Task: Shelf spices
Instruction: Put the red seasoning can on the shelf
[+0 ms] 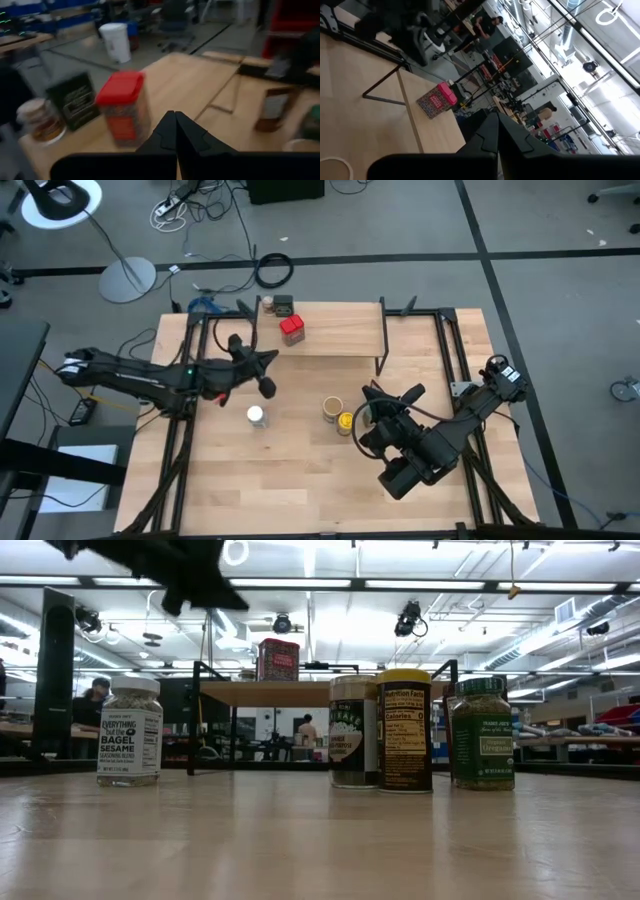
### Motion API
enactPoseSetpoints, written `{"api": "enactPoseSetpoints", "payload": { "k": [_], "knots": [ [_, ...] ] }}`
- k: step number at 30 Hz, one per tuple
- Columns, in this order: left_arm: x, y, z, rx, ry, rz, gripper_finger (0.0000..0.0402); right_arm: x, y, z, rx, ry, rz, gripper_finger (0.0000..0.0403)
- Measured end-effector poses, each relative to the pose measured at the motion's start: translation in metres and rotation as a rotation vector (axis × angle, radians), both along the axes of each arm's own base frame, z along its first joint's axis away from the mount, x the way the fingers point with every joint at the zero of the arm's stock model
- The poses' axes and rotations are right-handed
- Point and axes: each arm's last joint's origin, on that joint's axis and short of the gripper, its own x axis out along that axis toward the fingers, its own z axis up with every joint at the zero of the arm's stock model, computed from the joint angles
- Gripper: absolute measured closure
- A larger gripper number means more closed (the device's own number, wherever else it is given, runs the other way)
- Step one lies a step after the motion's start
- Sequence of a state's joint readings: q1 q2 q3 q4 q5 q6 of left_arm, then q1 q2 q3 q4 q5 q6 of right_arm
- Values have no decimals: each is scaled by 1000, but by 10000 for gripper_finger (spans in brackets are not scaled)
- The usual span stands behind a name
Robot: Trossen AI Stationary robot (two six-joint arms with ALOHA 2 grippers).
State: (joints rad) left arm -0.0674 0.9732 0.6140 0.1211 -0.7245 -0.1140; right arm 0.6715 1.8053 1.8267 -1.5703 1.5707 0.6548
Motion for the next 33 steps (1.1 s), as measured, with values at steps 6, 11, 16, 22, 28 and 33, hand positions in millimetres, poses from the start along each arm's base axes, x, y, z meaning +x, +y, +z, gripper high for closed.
{"api": "enactPoseSetpoints", "payload": {
  "k": [6,11,16,22,28,33],
  "knots": [
    [5,15,-14,-7,40,102,401,2,-3,0,1,-1,-11,402],
    [12,31,-25,-12,87,163,401,2,-3,0,2,-3,-11,402],
    [19,45,-31,-13,102,156,401,2,-3,0,2,-3,-11,401],
    [24,58,-37,-14,112,153,401,2,-3,0,2,-3,-11,401],
    [28,69,-40,-9,98,156,401,2,-3,0,2,-3,-11,401],
    [30,78,-39,-5,55,143,401,2,-3,0,2,-2,-11,401]
  ]
}}
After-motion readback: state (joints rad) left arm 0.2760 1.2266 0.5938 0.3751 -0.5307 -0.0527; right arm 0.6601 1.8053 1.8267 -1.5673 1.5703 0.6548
